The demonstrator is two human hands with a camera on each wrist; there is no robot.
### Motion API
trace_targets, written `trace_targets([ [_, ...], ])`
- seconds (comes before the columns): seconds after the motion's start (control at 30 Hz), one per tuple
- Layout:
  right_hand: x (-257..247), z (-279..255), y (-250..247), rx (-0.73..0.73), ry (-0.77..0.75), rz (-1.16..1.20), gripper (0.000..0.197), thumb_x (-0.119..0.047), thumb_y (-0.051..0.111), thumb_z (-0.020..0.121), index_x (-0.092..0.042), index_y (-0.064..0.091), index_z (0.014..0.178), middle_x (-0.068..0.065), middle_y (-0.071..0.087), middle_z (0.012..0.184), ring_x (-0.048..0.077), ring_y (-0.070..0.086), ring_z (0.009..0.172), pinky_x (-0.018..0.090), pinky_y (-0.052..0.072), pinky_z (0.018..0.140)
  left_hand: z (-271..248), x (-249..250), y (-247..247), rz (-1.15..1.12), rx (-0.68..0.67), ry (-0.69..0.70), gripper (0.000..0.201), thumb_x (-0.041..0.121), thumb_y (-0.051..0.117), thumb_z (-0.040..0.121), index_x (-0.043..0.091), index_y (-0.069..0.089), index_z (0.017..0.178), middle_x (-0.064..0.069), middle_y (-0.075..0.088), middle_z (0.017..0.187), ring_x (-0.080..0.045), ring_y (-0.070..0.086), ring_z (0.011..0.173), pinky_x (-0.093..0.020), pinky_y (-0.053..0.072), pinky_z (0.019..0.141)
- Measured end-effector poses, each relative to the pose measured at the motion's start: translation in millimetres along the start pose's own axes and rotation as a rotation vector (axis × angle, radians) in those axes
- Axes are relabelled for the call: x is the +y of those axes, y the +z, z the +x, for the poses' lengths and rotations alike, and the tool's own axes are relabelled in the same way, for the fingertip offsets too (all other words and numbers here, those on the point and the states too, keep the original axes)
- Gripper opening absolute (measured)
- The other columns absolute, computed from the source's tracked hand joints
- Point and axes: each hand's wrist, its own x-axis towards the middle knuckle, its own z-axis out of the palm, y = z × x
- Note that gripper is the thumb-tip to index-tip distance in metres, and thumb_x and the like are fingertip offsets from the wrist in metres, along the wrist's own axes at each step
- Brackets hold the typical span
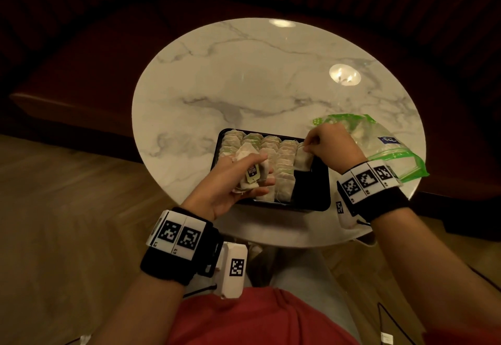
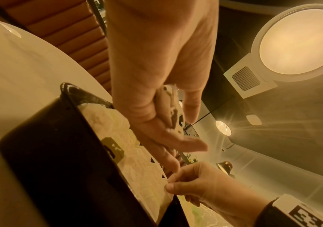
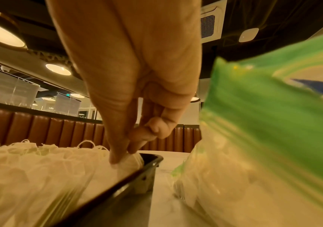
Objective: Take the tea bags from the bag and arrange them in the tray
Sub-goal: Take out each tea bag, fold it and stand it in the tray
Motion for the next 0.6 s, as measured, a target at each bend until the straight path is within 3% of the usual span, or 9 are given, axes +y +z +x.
trace_targets([
  [0.07,2,2,1,0.028,-0.005,0.018,0.006,-0.009,0.071,0.083,-0.009,0.075,0.088,0.008,0.068,0.086,0.024,0.060,0.092,0.026,0.041,0.075,0,1,-1,-0.038,-0.045,-0.012,0.030,0.014,0.058,0.094,0.002,0.061,0.121,-0.024,0.067,0.117,-0.033,0.070,0.099,-0.031,0.060,0.071],
  [0.23,5,-2,3,0.064,-0.052,0.067,0.008,-0.016,0.076,0.082,-0.010,0.073,0.086,0.005,0.064,0.081,0.024,0.059,0.091,0.028,0.044,0.076,-1,2,-1,-0.103,-0.115,-0.007,0.034,0.001,0.041,0.094,0.003,0.059,0.123,-0.022,0.067,0.119,-0.030,0.071,0.098,-0.024,0.057,0.059],
  [0.3,1,-9,-2,0.090,-0.112,0.118,0.010,-0.019,0.073,0.085,-0.009,0.074,0.089,0.004,0.067,0.082,0.018,0.060,0.083,0.023,0.042,0.073,-2,3,0,-0.083,-0.125,0.016,0.030,-0.001,0.042,0.095,0.003,0.060,0.120,-0.019,0.070,0.114,-0.028,0.073,0.094,-0.022,0.056,0.058],
  [0.43,-19,-34,-19,0.087,-0.217,0.332,0.010,-0.026,0.067,0.090,-0.019,0.074,0.093,-0.015,0.068,0.079,0.006,0.064,0.076,0.009,0.043,0.068,-4,3,0,-0.031,-0.176,0.072,0.025,0.003,0.051,0.097,0.006,0.061,0.119,-0.013,0.072,0.110,-0.025,0.073,0.093,-0.021,0.059,0.066],
  [0.6,-42,-61,-30,-0.047,-0.264,0.474,0.021,-0.039,0.067,0.086,-0.022,0.075,0.096,-0.012,0.070,0.083,0.000,0.062,0.074,0.018,0.050,0.065,-4,1,-2,0.059,-0.200,0.140,0.031,0.008,0.057,0.095,0.004,0.059,0.125,-0.010,0.073,0.107,-0.023,0.071,0.100,-0.022,0.056,0.070],
])
